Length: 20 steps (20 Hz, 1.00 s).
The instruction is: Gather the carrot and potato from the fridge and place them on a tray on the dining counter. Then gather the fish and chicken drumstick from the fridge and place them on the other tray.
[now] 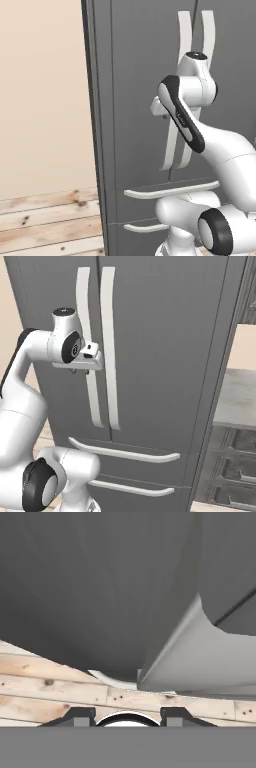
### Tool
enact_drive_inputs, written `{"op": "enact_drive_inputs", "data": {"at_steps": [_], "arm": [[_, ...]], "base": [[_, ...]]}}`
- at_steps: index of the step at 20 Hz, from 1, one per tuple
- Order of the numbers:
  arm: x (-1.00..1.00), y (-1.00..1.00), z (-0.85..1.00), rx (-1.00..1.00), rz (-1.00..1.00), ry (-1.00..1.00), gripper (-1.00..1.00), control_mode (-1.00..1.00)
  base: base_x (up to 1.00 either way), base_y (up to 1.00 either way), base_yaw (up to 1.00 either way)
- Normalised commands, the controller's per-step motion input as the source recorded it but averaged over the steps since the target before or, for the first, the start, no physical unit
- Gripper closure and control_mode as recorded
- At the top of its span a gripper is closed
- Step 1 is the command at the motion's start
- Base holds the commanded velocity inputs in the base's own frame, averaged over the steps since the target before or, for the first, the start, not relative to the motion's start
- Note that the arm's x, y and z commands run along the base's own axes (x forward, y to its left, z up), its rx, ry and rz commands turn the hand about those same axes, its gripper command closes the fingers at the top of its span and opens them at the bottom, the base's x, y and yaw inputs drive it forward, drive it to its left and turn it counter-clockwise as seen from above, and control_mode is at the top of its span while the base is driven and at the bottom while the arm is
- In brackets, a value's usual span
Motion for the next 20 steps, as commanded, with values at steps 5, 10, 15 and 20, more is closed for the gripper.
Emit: {"op": "enact_drive_inputs", "data": {"at_steps": [5,10,15,20], "arm": [[0.00,-0.02,0.00,0.00,0.00,0.00,-1.00,1.00],[0.00,0.00,0.00,0.00,0.00,0.00,-1.00,1.00],[0.00,0.00,0.00,0.00,0.00,0.00,-1.00,1.00],[0.00,0.00,0.00,0.00,0.00,0.00,-1.00,1.00]], "base": [[-0.33,-0.41,0.00],[-0.46,-0.28,-0.02],[-0.17,-0.04,0.00],[-0.25,-0.29,0.00]]}}
